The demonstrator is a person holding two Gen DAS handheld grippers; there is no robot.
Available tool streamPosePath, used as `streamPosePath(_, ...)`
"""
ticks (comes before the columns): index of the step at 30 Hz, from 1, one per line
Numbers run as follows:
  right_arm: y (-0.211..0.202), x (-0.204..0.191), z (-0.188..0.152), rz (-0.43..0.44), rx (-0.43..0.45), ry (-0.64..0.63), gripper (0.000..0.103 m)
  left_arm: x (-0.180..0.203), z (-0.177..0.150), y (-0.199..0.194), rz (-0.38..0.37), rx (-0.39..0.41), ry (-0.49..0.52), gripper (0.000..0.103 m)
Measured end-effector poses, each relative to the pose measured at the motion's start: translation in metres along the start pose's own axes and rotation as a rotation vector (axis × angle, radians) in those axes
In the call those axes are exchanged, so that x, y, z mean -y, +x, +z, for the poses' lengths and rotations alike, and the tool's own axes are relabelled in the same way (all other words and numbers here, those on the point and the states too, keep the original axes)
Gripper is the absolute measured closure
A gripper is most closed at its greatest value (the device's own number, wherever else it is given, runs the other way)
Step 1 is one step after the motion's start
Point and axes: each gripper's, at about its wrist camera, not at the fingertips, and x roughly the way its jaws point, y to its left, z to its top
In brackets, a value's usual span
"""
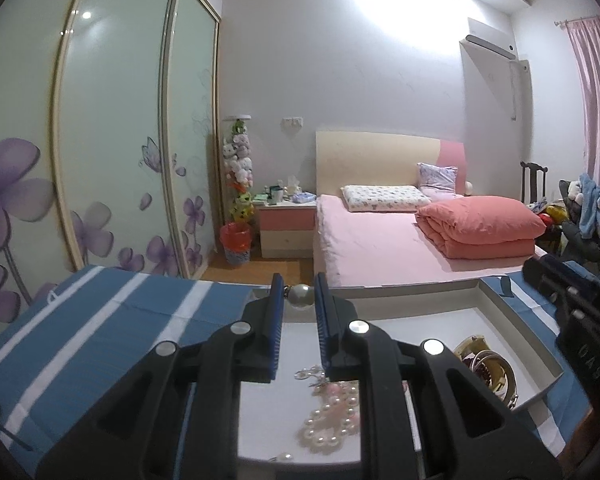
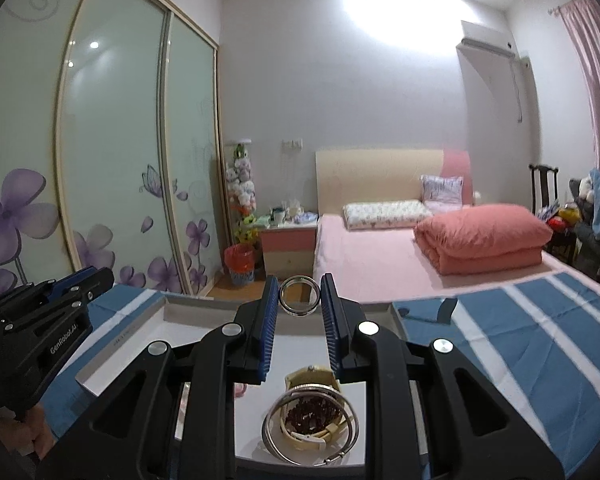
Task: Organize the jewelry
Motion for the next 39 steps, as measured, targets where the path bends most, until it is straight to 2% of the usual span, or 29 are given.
streamPosePath(6,0.019,0.003,-0.007,0.024,-0.09,0.027,0.08,0.003,-0.008,0.016,-0.036,-0.024,-0.003,0.087)
streamPosePath(12,0.026,0.001,-0.007,0.053,-0.127,0.046,0.08,0.005,-0.013,0.029,-0.069,-0.054,-0.005,0.087)
streamPosePath(13,0.026,0.001,-0.007,0.055,-0.127,0.044,0.075,0.005,-0.014,0.03,-0.072,-0.054,-0.005,0.087)
streamPosePath(14,0.026,0.0,-0.007,0.053,-0.123,0.043,0.06,0.005,-0.014,0.03,-0.073,-0.051,-0.005,0.085)
streamPosePath(16,0.02,-0.002,-0.007,0.038,-0.092,0.039,0.041,0.005,-0.015,0.029,-0.073,-0.048,-0.001,0.081)
streamPosePath(18,0.018,-0.003,-0.006,0.037,-0.078,0.028,0.04,0.005,-0.015,0.028,-0.072,-0.041,0.0,0.077)
streamPosePath(23,0.008,0.002,-0.002,0.02,-0.073,0.047,0.04,0.005,-0.012,0.021,-0.061,-0.039,0.01,0.076)
streamPosePath(25,0.001,0.006,0.001,0.01,-0.063,0.059,0.039,0.001,-0.009,0.013,-0.044,-0.026,0.007,0.071)
streamPosePath(28,-0.012,0.013,0.004,-0.002,-0.05,0.081,0.025,-0.005,-0.003,-0.003,-0.025,-0.008,-0.001,0.065)
streamPosePath(37,-0.064,0.012,0.004,0.008,-0.03,0.117,0.011,-0.032,-0.005,-0.063,0.033,0.01,0.004,0.048)
streamPosePath(39,-0.073,0.011,0.004,0.014,-0.026,0.127,0.008,-0.037,-0.008,-0.077,0.043,0.008,0.008,0.039)
